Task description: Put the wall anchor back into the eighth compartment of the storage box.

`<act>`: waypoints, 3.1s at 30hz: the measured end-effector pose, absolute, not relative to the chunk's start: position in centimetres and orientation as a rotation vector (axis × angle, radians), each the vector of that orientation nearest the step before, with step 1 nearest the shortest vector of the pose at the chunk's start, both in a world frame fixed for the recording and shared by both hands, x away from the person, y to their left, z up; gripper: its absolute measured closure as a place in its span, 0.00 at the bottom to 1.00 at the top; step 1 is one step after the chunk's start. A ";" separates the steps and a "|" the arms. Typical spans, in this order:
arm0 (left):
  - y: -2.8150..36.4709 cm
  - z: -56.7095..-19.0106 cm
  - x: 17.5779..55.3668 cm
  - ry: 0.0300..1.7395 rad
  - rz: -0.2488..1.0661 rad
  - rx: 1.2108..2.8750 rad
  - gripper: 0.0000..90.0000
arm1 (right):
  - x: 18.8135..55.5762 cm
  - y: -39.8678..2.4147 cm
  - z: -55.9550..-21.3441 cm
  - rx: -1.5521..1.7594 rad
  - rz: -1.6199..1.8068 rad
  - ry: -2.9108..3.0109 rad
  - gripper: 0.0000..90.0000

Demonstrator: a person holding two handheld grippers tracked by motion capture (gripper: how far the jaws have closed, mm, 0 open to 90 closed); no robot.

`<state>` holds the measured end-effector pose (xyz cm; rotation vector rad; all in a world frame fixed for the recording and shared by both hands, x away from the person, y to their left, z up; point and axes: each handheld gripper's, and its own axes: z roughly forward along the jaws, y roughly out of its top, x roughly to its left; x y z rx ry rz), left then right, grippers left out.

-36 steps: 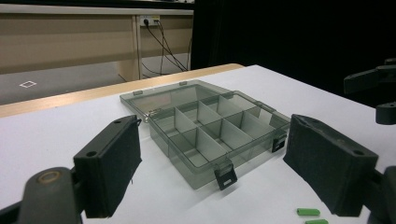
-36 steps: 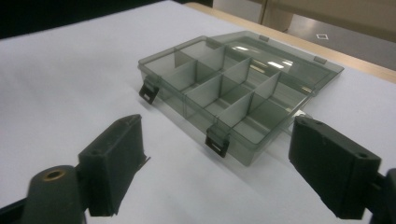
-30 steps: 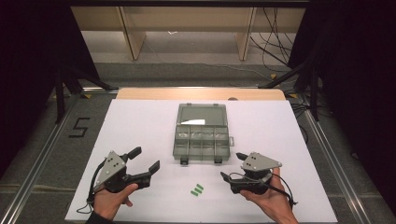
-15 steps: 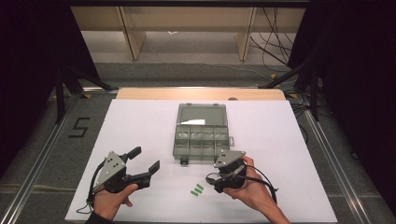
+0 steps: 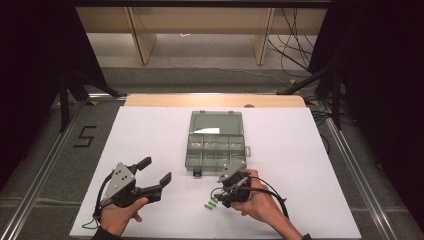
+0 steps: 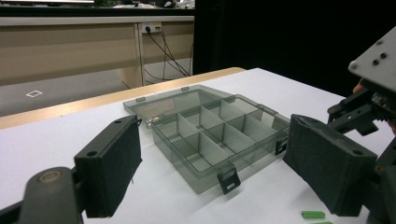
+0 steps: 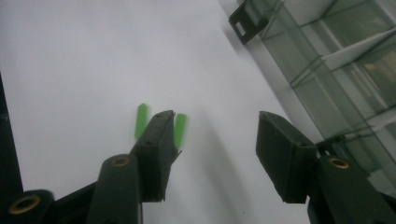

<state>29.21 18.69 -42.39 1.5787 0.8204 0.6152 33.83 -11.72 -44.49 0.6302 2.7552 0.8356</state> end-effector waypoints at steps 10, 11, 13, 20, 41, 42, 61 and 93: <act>18.7 -42.3 29.2 0.807 0.617 1.576 0.20 | 34.2 -10.1 -45.6 0.601 0.746 2.857 0.65; 18.7 -42.4 29.2 0.808 0.613 1.578 0.20 | 34.3 -10.0 -45.6 0.604 0.742 2.865 0.65; 18.7 -42.4 29.2 0.806 0.613 1.577 0.20 | 34.2 -9.8 -45.7 0.597 0.740 2.876 0.67; 18.7 -42.4 29.2 0.808 0.612 1.576 0.20 | 34.3 -9.4 -45.9 0.596 0.713 2.904 0.74; 18.8 -42.3 29.2 0.816 0.609 1.562 0.20 | 34.8 -8.6 -46.4 0.616 0.586 2.981 0.94; 18.8 -42.3 29.2 0.816 0.609 1.562 0.20 | 34.7 -8.5 -46.4 0.619 0.579 2.979 0.94; 18.8 -42.3 29.2 0.820 0.611 1.561 0.20 | 35.9 -10.5 -43.6 0.627 0.657 2.899 0.94; 18.8 -42.3 29.2 0.818 0.615 1.560 0.20 | 38.2 -14.8 -40.1 0.707 0.717 2.789 0.94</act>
